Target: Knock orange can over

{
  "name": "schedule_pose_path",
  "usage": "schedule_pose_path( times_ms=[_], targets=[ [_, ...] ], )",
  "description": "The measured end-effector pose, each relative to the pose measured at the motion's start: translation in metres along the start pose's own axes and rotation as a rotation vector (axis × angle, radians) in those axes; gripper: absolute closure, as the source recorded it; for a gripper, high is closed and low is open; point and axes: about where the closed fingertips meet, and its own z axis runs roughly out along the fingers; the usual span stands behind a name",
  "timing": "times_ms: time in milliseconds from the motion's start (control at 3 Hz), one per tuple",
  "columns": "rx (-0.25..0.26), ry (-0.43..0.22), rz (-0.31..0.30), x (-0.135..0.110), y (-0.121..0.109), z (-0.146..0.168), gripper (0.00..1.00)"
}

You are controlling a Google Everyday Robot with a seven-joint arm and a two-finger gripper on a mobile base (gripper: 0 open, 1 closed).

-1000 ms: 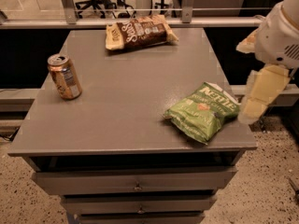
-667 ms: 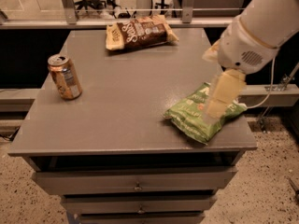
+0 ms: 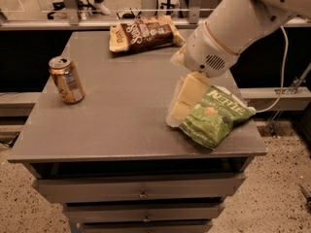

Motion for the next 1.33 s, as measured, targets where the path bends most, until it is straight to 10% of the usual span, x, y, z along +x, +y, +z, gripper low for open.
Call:
schedule_pose_path(
  times_ms=[667, 1333],
  targets=[
    [0.004, -0.015, -0.010, -0.006, -0.002, 0.003, 0.00],
    [0.021, -0.211, -0.121, -0.092, -0.041, 0.058, 0.00]
  ],
)
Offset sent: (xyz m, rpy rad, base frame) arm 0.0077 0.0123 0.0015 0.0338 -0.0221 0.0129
